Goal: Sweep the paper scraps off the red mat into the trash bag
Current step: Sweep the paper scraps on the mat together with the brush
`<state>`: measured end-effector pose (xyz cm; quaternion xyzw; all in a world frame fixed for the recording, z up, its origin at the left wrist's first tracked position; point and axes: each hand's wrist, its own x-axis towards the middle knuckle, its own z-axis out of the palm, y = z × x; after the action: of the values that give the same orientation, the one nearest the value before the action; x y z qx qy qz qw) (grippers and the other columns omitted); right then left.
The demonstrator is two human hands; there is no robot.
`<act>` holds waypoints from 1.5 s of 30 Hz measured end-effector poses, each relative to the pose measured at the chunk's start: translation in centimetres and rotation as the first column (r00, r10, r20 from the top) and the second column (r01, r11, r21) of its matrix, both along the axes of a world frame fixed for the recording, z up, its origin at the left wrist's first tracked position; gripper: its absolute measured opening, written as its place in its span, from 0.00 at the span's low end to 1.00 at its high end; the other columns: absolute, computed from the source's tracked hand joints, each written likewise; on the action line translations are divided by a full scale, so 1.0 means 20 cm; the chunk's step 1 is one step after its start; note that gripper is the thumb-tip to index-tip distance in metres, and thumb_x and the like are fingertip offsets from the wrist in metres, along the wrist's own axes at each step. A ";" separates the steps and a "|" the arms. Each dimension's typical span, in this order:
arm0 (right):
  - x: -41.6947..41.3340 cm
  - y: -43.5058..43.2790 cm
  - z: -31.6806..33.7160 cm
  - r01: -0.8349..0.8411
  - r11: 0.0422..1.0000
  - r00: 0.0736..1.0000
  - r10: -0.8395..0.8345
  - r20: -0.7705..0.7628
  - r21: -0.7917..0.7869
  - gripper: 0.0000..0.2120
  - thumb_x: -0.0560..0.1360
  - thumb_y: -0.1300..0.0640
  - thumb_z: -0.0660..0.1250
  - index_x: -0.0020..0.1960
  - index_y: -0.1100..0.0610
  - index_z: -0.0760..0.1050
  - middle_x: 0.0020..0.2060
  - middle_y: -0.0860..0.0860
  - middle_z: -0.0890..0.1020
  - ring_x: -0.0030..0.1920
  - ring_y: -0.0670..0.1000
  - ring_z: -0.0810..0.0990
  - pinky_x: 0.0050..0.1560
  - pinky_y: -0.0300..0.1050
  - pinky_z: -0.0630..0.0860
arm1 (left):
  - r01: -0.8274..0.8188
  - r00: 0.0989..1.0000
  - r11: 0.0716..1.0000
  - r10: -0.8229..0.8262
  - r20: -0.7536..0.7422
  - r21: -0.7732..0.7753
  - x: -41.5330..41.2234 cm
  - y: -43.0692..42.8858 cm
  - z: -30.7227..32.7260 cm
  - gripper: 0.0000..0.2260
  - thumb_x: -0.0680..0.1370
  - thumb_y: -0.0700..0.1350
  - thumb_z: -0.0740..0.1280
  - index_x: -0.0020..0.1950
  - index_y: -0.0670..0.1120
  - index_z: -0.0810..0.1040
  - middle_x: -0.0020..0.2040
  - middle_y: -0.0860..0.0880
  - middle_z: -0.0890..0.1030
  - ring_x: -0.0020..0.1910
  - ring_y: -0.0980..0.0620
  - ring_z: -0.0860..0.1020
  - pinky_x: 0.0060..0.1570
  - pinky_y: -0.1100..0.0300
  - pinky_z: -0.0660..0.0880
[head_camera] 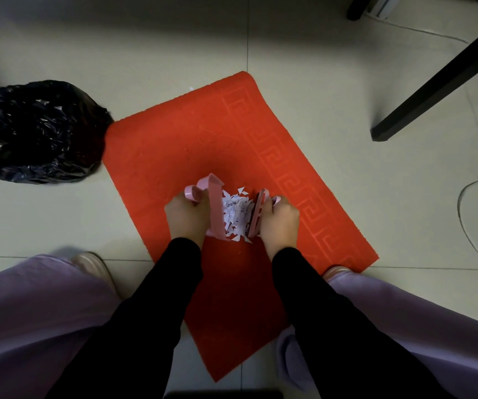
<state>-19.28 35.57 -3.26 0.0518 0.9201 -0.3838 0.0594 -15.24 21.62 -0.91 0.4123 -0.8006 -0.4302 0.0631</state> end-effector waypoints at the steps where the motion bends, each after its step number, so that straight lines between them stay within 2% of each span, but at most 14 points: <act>1: 0.00 0.00 0.01 0.004 1.000 1.000 -0.004 -0.010 -0.016 0.21 0.80 0.54 0.58 0.29 0.52 0.58 0.23 0.48 0.65 0.23 0.49 0.61 0.27 0.43 0.58 | -0.004 1.000 1.000 0.004 0.001 0.002 0.00 0.00 0.00 0.15 0.78 0.43 0.61 0.39 0.32 0.77 0.34 0.37 0.79 0.34 0.44 0.75 0.37 0.54 0.71; 4: 0.00 0.00 0.02 0.012 0.998 1.000 -0.013 -0.016 -0.066 0.18 0.79 0.57 0.58 0.31 0.56 0.62 0.24 0.51 0.67 0.25 0.52 0.64 0.29 0.47 0.61 | -0.018 1.000 0.999 0.018 0.004 0.029 0.02 -0.01 -0.01 0.15 0.78 0.43 0.62 0.37 0.34 0.77 0.31 0.41 0.77 0.33 0.46 0.74 0.35 0.57 0.70; 7: -0.01 0.01 0.03 0.015 0.997 1.000 -0.017 -0.025 -0.079 0.17 0.79 0.57 0.58 0.33 0.60 0.67 0.26 0.58 0.73 0.26 0.53 0.67 0.28 0.50 0.64 | -0.031 0.999 0.998 0.030 0.025 0.052 0.03 -0.02 -0.02 0.15 0.78 0.42 0.61 0.32 0.39 0.73 0.26 0.47 0.72 0.30 0.47 0.72 0.30 0.60 0.65; 11: -0.05 0.05 0.03 0.054 0.994 0.999 -0.054 0.005 -0.098 0.15 0.79 0.60 0.57 0.37 0.67 0.73 0.28 0.58 0.74 0.27 0.53 0.69 0.30 0.46 0.64 | -0.059 0.997 0.997 0.057 0.043 0.057 0.03 -0.04 -0.03 0.18 0.78 0.43 0.61 0.27 0.43 0.68 0.25 0.49 0.70 0.26 0.52 0.68 0.27 0.62 0.62; 13: -0.08 0.08 0.03 0.063 0.995 0.998 -0.062 0.012 -0.079 0.15 0.79 0.60 0.57 0.39 0.68 0.73 0.29 0.57 0.75 0.28 0.53 0.70 0.31 0.44 0.64 | -0.074 0.996 0.995 0.071 0.044 0.064 0.02 -0.04 -0.03 0.19 0.78 0.44 0.61 0.27 0.45 0.66 0.25 0.49 0.70 0.26 0.52 0.68 0.28 0.62 0.63; 17: -0.14 0.11 0.00 0.052 0.999 0.999 -0.052 -0.015 -0.016 0.17 0.80 0.56 0.57 0.39 0.66 0.72 0.32 0.60 0.77 0.30 0.55 0.71 0.32 0.45 0.62 | -0.085 0.996 0.993 0.083 0.016 0.082 0.00 -0.04 -0.05 0.17 0.78 0.43 0.62 0.28 0.45 0.68 0.26 0.49 0.72 0.31 0.47 0.74 0.35 0.55 0.74; 21: -0.18 0.08 -0.06 -0.027 0.995 0.999 0.029 -0.015 0.098 0.16 0.81 0.54 0.56 0.39 0.62 0.70 0.34 0.59 0.75 0.29 0.54 0.67 0.29 0.41 0.56 | -0.081 0.997 0.994 0.080 0.017 0.077 -0.01 -0.04 -0.04 0.17 0.78 0.43 0.62 0.28 0.45 0.68 0.26 0.50 0.71 0.32 0.47 0.73 0.34 0.59 0.69; 25: -0.17 0.02 -0.11 -0.162 0.973 0.987 0.160 0.024 0.162 0.17 0.82 0.54 0.55 0.49 0.67 0.74 0.40 0.60 0.78 0.35 0.52 0.70 0.36 0.40 0.62 | -0.072 0.997 0.995 0.071 0.016 0.072 -0.01 -0.04 -0.05 0.15 0.78 0.43 0.62 0.33 0.40 0.73 0.25 0.50 0.71 0.32 0.47 0.73 0.33 0.59 0.68; 27: -0.16 -0.02 -0.12 -0.237 0.957 0.971 0.229 0.068 0.169 0.17 0.82 0.54 0.55 0.48 0.67 0.74 0.37 0.58 0.76 0.33 0.52 0.71 0.32 0.41 0.63 | -0.075 0.997 0.995 0.074 0.017 0.071 -0.01 -0.04 -0.05 0.15 0.78 0.44 0.62 0.31 0.41 0.72 0.26 0.50 0.71 0.32 0.47 0.73 0.33 0.59 0.68; 30: -0.14 -0.03 -0.12 -0.317 0.929 0.947 0.300 0.113 0.190 0.14 0.82 0.54 0.55 0.41 0.60 0.70 0.33 0.54 0.72 0.31 0.53 0.70 0.25 0.36 0.57 | -0.083 0.997 0.994 0.081 0.017 0.076 -0.02 -0.04 -0.04 0.17 0.79 0.44 0.61 0.29 0.44 0.69 0.26 0.50 0.71 0.32 0.46 0.74 0.36 0.56 0.71; 36: -0.11 0.03 -0.05 -0.222 0.969 0.975 0.219 0.040 0.105 0.22 0.81 0.49 0.56 0.30 0.54 0.60 0.24 0.48 0.65 0.24 0.48 0.62 0.25 0.38 0.55 | -0.068 0.997 0.993 0.070 -0.012 0.099 -0.02 -0.01 -0.01 0.14 0.77 0.43 0.62 0.32 0.41 0.73 0.27 0.48 0.72 0.33 0.46 0.75 0.36 0.54 0.72; 39: -0.12 0.05 0.02 -0.159 0.986 0.987 0.159 -0.010 0.058 0.19 0.81 0.51 0.56 0.36 0.61 0.69 0.26 0.51 0.69 0.25 0.50 0.65 0.26 0.41 0.57 | -0.057 0.998 0.994 0.059 -0.021 0.089 -0.02 0.00 0.00 0.14 0.77 0.42 0.62 0.32 0.41 0.72 0.27 0.49 0.72 0.33 0.47 0.74 0.35 0.55 0.71; 42: -0.15 0.06 0.05 -0.140 0.990 0.989 0.141 -0.034 0.032 0.18 0.80 0.55 0.57 0.41 0.68 0.73 0.29 0.55 0.71 0.28 0.53 0.68 0.28 0.42 0.56 | -0.051 0.998 0.996 0.054 -0.028 0.078 -0.02 -0.01 0.00 0.13 0.77 0.43 0.62 0.35 0.37 0.75 0.28 0.47 0.73 0.33 0.46 0.75 0.36 0.54 0.73; 45: -0.20 0.05 0.04 -0.174 0.985 0.985 0.174 -0.016 0.019 0.17 0.80 0.55 0.58 0.42 0.68 0.73 0.30 0.55 0.72 0.26 0.50 0.66 0.25 0.36 0.60 | -0.071 0.997 0.994 0.073 -0.019 0.079 -0.02 -0.03 -0.01 0.16 0.77 0.43 0.62 0.31 0.40 0.72 0.26 0.48 0.72 0.32 0.46 0.74 0.35 0.55 0.70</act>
<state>-23.33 36.53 -2.46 -0.0316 0.9250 -0.3693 0.0838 -15.68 21.03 -1.15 0.4384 -0.7670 -0.4631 0.0710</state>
